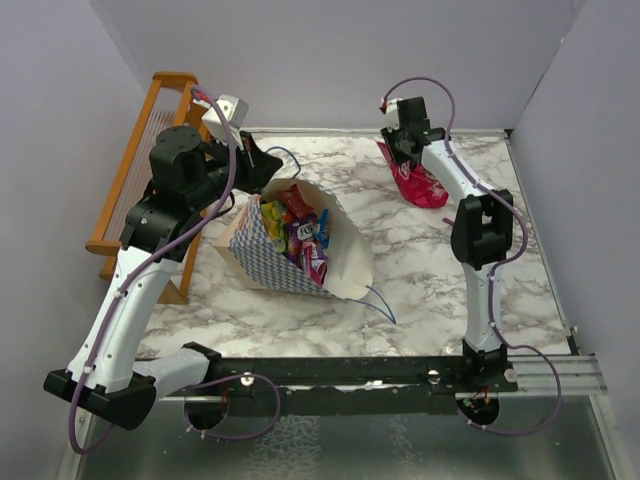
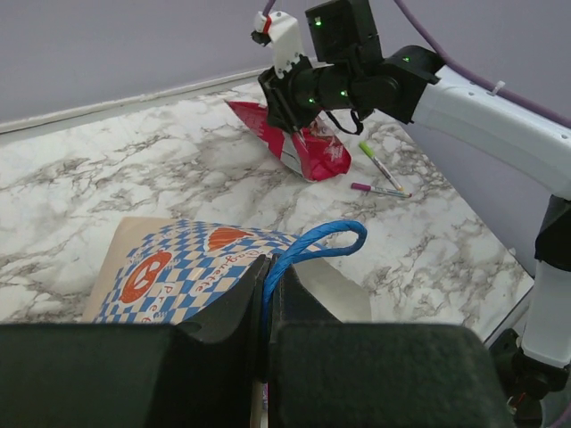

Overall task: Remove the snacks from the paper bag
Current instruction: Place the snack at the center of the board, then take out the snack from the paper bag.

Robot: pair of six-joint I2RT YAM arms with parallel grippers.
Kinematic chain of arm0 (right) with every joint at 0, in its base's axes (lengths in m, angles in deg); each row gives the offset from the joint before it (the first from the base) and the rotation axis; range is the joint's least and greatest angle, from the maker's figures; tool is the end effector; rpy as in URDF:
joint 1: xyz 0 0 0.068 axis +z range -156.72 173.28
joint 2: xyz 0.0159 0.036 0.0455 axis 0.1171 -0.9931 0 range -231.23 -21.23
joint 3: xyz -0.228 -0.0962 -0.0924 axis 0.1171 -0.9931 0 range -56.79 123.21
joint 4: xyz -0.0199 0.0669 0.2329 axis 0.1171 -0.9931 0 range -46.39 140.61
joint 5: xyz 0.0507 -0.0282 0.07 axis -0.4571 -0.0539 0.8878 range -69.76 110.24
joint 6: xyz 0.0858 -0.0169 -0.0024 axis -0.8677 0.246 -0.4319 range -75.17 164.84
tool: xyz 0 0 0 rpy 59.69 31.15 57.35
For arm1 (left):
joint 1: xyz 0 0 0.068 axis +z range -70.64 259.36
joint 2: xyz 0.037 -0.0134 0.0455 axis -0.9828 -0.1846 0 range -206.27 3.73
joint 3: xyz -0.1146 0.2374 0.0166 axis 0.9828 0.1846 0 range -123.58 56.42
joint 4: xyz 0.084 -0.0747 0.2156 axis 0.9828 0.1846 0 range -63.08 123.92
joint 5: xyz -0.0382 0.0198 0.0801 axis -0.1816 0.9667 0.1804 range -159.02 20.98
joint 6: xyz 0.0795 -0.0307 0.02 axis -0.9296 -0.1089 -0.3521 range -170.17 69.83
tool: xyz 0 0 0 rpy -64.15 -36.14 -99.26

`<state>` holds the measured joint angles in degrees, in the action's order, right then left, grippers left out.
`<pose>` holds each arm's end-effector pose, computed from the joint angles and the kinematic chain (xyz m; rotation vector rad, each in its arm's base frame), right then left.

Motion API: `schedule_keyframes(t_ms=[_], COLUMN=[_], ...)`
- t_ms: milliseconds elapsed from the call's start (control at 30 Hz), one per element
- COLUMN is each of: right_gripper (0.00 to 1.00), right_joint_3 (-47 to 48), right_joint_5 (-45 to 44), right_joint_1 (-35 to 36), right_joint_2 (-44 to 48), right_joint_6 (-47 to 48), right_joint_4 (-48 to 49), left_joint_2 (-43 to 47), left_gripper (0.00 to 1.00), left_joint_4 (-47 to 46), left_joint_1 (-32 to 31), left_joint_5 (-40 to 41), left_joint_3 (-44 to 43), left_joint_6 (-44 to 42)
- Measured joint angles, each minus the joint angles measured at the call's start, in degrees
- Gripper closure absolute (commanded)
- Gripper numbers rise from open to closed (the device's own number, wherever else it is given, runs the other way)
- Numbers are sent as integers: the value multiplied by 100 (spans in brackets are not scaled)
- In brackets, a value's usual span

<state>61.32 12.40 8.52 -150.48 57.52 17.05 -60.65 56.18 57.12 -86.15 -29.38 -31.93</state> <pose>0.5057 0.1267 0.2203 -0.5009 2.2920 -0.1387 0.2176 -0.1137 0.4614 0.2905 1.7399 -0.7746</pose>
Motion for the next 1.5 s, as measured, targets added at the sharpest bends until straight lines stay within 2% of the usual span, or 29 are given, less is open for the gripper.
schedule_keyframes(t_ms=[267, 367, 433, 633, 667, 700, 733, 867, 1033, 1200, 1333, 1500], right_gripper=[32, 25, 22, 22, 22, 22, 22, 23, 29, 32, 36, 40], right_joint_3=[101, 55, -428, -2839, -2839, -3604, -4033, -5294, -5949, -5965, -5945, -5941], right_joint_5=[951, 1099, 1224, 1965, 1965, 2055, 2142, 2365, 2371, 2192, 1971, 1532], right_joint_1=[52, 63, 61, 72, 72, 166, 293, 1123, 1845, 2446, 3010, 3233], right_joint_2=[-85, 144, 680, 3357, 3357, 4266, 4730, 5799, 6594, 7040, 6979, 6481], right_joint_6=[-737, -1010, -1217, -2076, -2076, -2192, -2350, -2916, -3565, -4059, -4406, -4774], right_joint_4=[-402, -603, -595, -20, -20, 17, 306, 422, 367, 369, 433, 667], left_joint_2=[-4, 7, 37, 87, 92, 98, 107, 125, 131, 131, 131, 125], left_gripper=[100, 100, 100, 100, 100, 100, 100, 100, 100, 100, 100, 100], left_joint_4=[2, -9, -44, -98, -101, -101, -101, -192, -334, -415, -442, -442], left_joint_1=[0, 0, 0, 0, 0, 0, 0, 0, 0, 0, 0, 0], left_joint_5=[-197, -238, -284, -321, -326, -326, -326, -348, -361, -389, -413, -437], left_joint_3=[0, 35, 120, 238, 238, 238, 238, 310, 496, 518, 525, 525], left_joint_6=[33, 55, 85, 162, 170, 179, 184, 267, 437, 555, 599, 638])
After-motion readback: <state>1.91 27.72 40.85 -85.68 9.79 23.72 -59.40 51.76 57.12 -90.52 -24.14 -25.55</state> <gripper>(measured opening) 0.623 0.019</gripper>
